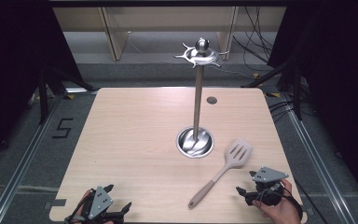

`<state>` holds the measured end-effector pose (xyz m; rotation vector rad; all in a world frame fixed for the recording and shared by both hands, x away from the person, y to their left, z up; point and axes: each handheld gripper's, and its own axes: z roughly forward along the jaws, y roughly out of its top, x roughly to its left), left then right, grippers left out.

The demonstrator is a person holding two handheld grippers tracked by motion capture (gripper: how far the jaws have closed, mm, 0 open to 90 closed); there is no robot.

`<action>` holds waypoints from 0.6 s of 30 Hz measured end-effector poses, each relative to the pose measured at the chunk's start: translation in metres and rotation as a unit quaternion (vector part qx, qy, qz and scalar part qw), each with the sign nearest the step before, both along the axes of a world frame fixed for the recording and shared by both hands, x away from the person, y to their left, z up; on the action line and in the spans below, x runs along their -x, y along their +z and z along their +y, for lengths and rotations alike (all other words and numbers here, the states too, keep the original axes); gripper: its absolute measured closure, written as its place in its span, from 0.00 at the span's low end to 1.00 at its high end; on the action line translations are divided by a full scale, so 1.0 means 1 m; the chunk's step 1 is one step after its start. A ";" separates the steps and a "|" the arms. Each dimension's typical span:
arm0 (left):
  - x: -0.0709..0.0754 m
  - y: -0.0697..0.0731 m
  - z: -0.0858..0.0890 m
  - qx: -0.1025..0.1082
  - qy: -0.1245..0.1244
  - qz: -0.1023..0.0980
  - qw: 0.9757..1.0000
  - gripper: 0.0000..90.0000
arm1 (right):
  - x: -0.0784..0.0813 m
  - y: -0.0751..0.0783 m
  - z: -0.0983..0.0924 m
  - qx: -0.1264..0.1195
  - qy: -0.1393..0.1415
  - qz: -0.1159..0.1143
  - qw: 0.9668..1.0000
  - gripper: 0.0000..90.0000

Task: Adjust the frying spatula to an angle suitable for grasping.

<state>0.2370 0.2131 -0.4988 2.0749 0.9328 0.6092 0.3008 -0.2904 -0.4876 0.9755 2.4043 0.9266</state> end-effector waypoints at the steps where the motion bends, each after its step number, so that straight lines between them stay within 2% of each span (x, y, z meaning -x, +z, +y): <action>1: 0.000 0.000 0.000 0.000 0.000 0.000 1.000 0.17 | 0.000 0.000 0.000 0.000 0.000 0.000 1.000 0.27; 2: 0.000 -0.001 -0.001 -0.001 0.004 -0.009 1.000 0.17 | 0.000 0.000 0.000 0.001 0.003 -0.001 1.000 0.27; 5: 0.000 -0.001 -0.001 0.002 0.004 -0.008 1.000 0.17 | 0.000 0.000 0.000 -0.001 0.003 0.003 1.000 0.27; 7: 0.000 0.000 0.000 0.000 0.000 0.001 1.000 0.17 | 0.000 0.001 0.000 0.002 0.006 0.004 1.000 0.29; 9: 0.001 0.000 -0.001 0.011 0.003 -0.001 1.000 0.17 | 0.001 0.001 0.002 -0.001 0.005 0.005 1.000 0.29; 11: 0.001 -0.001 -0.001 0.013 0.005 -0.005 1.000 0.17 | 0.000 0.003 0.002 0.004 0.012 0.000 1.000 0.29; 12: 0.001 -0.001 -0.002 0.015 0.005 -0.004 1.000 0.17 | -0.002 0.004 0.003 0.008 0.026 -0.004 1.000 0.30; 14: 0.001 -0.001 -0.002 0.015 0.005 -0.004 1.000 0.17 | -0.002 0.005 0.004 0.006 0.024 -0.003 1.000 0.30; 18: 0.001 -0.001 -0.002 0.010 0.003 -0.007 1.000 0.17 | -0.005 0.010 0.010 0.012 0.041 -0.006 0.999 0.32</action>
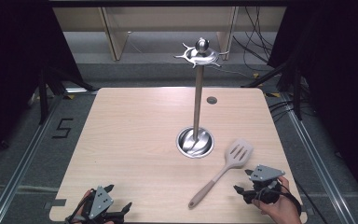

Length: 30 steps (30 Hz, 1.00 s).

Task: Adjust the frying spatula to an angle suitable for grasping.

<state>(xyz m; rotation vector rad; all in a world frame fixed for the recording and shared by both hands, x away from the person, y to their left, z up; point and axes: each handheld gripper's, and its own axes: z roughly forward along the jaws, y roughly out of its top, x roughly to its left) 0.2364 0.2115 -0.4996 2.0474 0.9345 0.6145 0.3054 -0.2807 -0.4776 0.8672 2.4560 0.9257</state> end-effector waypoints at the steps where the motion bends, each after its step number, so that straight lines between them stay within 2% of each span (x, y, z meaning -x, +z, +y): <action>1: -0.001 0.001 0.001 -0.007 -0.006 -0.004 1.000 0.17 | -0.001 0.001 0.001 0.002 0.003 -0.001 1.000 0.32; 2: 0.000 0.000 0.000 0.003 0.001 0.003 1.000 0.17 | -0.001 0.001 0.003 0.003 0.007 -0.001 1.000 0.33; 3: 0.000 0.000 0.000 0.002 0.000 0.003 1.000 0.17 | -0.003 0.002 0.006 0.005 0.019 -0.004 1.000 0.34; 7: -0.001 0.000 -0.001 0.005 0.002 0.002 1.000 0.17 | -0.005 0.002 0.013 0.014 0.034 -0.003 0.999 0.35; 11: 0.000 0.000 0.000 0.000 0.000 -0.001 1.000 0.17 | -0.006 0.004 0.019 0.022 0.040 0.003 0.999 0.36; 12: -0.001 0.001 0.002 -0.018 -0.007 -0.002 1.000 0.17 | -0.007 0.005 0.021 0.027 0.048 0.002 0.999 0.36; 15: -0.001 0.001 0.001 -0.011 -0.001 0.007 1.000 0.17 | -0.008 0.006 0.024 0.031 0.056 0.004 0.998 0.37; 16: 0.000 0.001 0.001 -0.001 0.001 0.007 1.000 0.17 | -0.009 0.007 0.027 0.043 0.075 0.004 0.996 0.37; 17: 0.000 0.001 0.001 -0.001 0.001 0.007 1.000 0.17 | -0.009 0.007 0.027 0.043 0.075 0.004 0.996 0.37; 18: -0.001 0.000 0.001 -0.010 0.003 0.001 1.000 0.17 | -0.012 0.007 0.030 0.049 0.085 0.007 0.995 0.37; 21: -0.001 0.000 0.001 -0.010 0.003 0.001 1.000 0.17 | -0.016 0.006 0.033 0.051 0.094 0.004 0.994 0.38; 22: 0.000 0.001 0.001 0.000 0.001 0.007 1.000 0.17 | -0.019 0.005 0.037 0.050 0.108 0.013 0.993 0.38; 28: 0.000 0.000 0.000 0.004 0.003 0.005 1.000 0.17 | -0.027 0.004 0.049 0.060 0.130 0.026 0.989 0.38; 30: 0.000 0.000 0.000 0.003 0.002 0.005 1.000 0.17 | -0.027 0.004 0.051 0.061 0.129 0.029 0.989 0.38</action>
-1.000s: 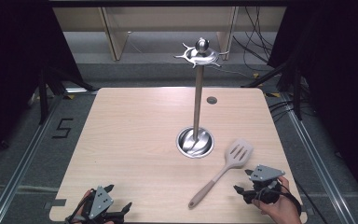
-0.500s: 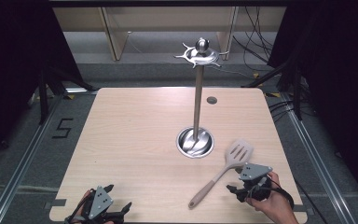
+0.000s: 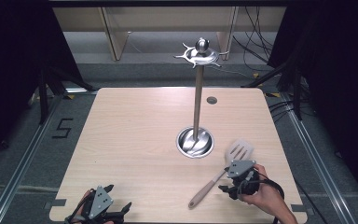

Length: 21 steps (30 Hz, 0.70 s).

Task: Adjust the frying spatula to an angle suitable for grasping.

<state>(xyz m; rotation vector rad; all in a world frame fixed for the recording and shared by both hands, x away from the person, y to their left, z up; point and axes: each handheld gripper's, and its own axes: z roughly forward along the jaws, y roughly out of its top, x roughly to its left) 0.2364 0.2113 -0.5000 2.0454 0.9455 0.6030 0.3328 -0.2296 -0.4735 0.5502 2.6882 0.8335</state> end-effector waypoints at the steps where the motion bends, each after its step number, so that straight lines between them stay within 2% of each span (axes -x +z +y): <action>1: 0.000 0.000 0.000 0.000 0.000 0.000 1.000 0.17 | -0.001 0.000 0.003 0.001 0.011 0.001 1.000 0.38; 3: 0.000 0.000 0.000 0.001 0.001 -0.001 1.000 0.17 | -0.004 -0.001 0.010 0.007 0.027 0.004 1.000 0.38; 4: 0.000 0.001 0.001 -0.010 -0.006 -0.006 1.000 0.17 | -0.005 -0.002 0.013 0.008 0.032 0.008 0.999 0.38; 5: 0.000 0.001 0.001 -0.010 -0.006 -0.006 1.000 0.17 | -0.005 -0.002 0.013 0.008 0.032 0.008 0.999 0.38; 6: 0.000 0.000 0.000 0.001 -0.001 0.001 1.000 0.17 | -0.007 -0.002 0.018 0.019 0.040 0.007 0.999 0.38; 7: 0.000 0.000 0.000 0.001 -0.001 0.001 1.000 0.17 | -0.007 -0.002 0.018 0.019 0.040 0.007 0.999 0.38; 8: 0.000 0.000 0.001 0.001 -0.002 0.003 1.000 0.17 | -0.009 -0.003 0.023 0.019 0.050 0.017 0.998 0.38; 10: 0.000 0.000 0.000 0.002 -0.001 0.001 1.000 0.17 | -0.011 -0.005 0.026 0.024 0.061 0.017 0.998 0.38; 12: 0.000 0.000 0.000 0.002 -0.001 0.001 1.000 0.17 | -0.011 -0.006 0.027 0.023 0.054 0.027 0.998 0.38; 13: 0.001 0.000 0.000 0.001 -0.001 0.001 1.000 0.17 | -0.014 -0.006 0.028 0.023 0.066 0.023 0.997 0.38; 15: 0.000 0.001 0.001 -0.013 -0.009 -0.004 1.000 0.17 | -0.017 -0.009 0.028 0.026 0.072 0.033 0.997 0.38; 16: 0.000 0.000 0.000 -0.005 -0.004 0.002 1.000 0.17 | -0.018 -0.010 0.028 0.025 0.073 0.038 0.996 0.38; 21: 0.000 -0.001 0.000 -0.001 -0.002 0.002 1.000 0.17 | -0.019 -0.012 0.030 0.025 0.078 0.048 0.995 0.38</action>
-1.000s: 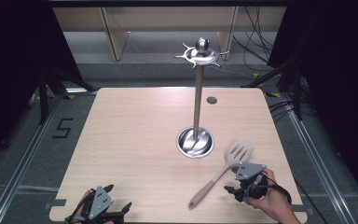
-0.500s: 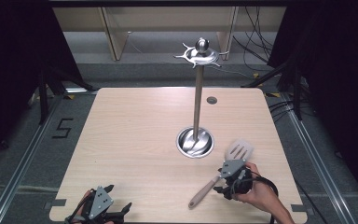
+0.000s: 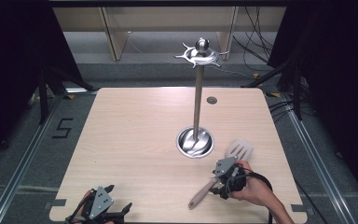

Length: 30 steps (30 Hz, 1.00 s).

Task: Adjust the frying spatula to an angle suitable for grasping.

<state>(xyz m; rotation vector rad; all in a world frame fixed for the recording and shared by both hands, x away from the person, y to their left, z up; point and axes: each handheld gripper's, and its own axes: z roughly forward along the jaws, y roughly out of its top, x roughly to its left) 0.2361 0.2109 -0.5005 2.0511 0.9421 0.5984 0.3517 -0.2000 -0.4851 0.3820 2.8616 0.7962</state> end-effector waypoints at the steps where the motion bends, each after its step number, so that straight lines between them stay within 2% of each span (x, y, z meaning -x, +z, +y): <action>1: -0.001 0.001 0.001 -0.018 -0.005 0.000 1.000 0.18 | -0.003 -0.002 0.001 0.007 0.003 -0.006 1.000 0.37; 4: -0.001 0.001 0.001 -0.015 -0.005 0.001 1.000 0.17 | -0.003 -0.004 0.003 0.011 0.008 -0.004 1.000 0.36; 5: -0.001 0.001 0.001 -0.005 -0.002 -0.003 1.000 0.18 | -0.004 -0.005 0.004 0.013 0.015 -0.002 1.000 0.36; 6: -0.001 0.001 0.001 -0.005 -0.002 -0.003 1.000 0.17 | -0.004 -0.005 0.004 0.013 0.015 -0.002 1.000 0.36; 12: -0.002 0.002 0.001 -0.022 -0.008 -0.004 1.000 0.17 | -0.008 -0.006 0.007 0.023 0.024 0.012 0.999 0.36; 13: 0.000 0.001 0.000 -0.007 -0.005 0.004 1.000 0.17 | -0.008 -0.006 0.007 0.025 0.026 0.014 0.999 0.36; 18: 0.000 0.001 0.001 -0.007 -0.003 0.003 1.000 0.17 | -0.007 -0.004 0.008 0.035 0.039 0.007 0.999 0.40; 19: 0.000 0.002 0.002 -0.009 -0.004 0.002 1.000 0.17 | -0.005 -0.004 0.009 0.038 0.042 -0.001 0.998 0.41; 21: 0.000 0.001 0.001 -0.001 -0.001 0.000 1.000 0.17 | -0.003 -0.002 0.011 0.049 0.049 -0.001 0.998 0.43; 22: 0.000 0.002 0.002 -0.018 -0.006 0.003 1.000 0.17 | -0.003 -0.002 0.011 0.052 0.048 0.001 0.998 0.45; 23: 0.000 0.002 0.002 -0.017 -0.006 0.004 1.000 0.17 | -0.003 -0.001 0.011 0.055 0.052 -0.001 0.997 0.46; 24: 0.000 0.002 0.001 -0.009 -0.006 0.005 1.000 0.17 | -0.004 -0.001 0.012 0.053 0.053 0.002 0.997 0.46; 25: -0.001 0.001 0.000 -0.014 -0.004 -0.008 1.000 0.17 | -0.008 -0.001 0.013 0.054 0.059 0.018 0.997 0.48; 26: -0.001 0.001 0.000 -0.014 -0.004 -0.008 1.000 0.17 | -0.008 -0.001 0.013 0.054 0.059 0.018 0.997 0.48; 27: -0.001 0.000 -0.001 -0.008 0.001 -0.003 1.000 0.17 | -0.010 0.000 0.014 0.057 0.063 0.031 0.996 0.48; 30: 0.000 0.002 0.000 -0.008 -0.007 0.005 1.000 0.18 | -0.010 0.000 0.016 0.059 0.066 0.035 0.995 0.49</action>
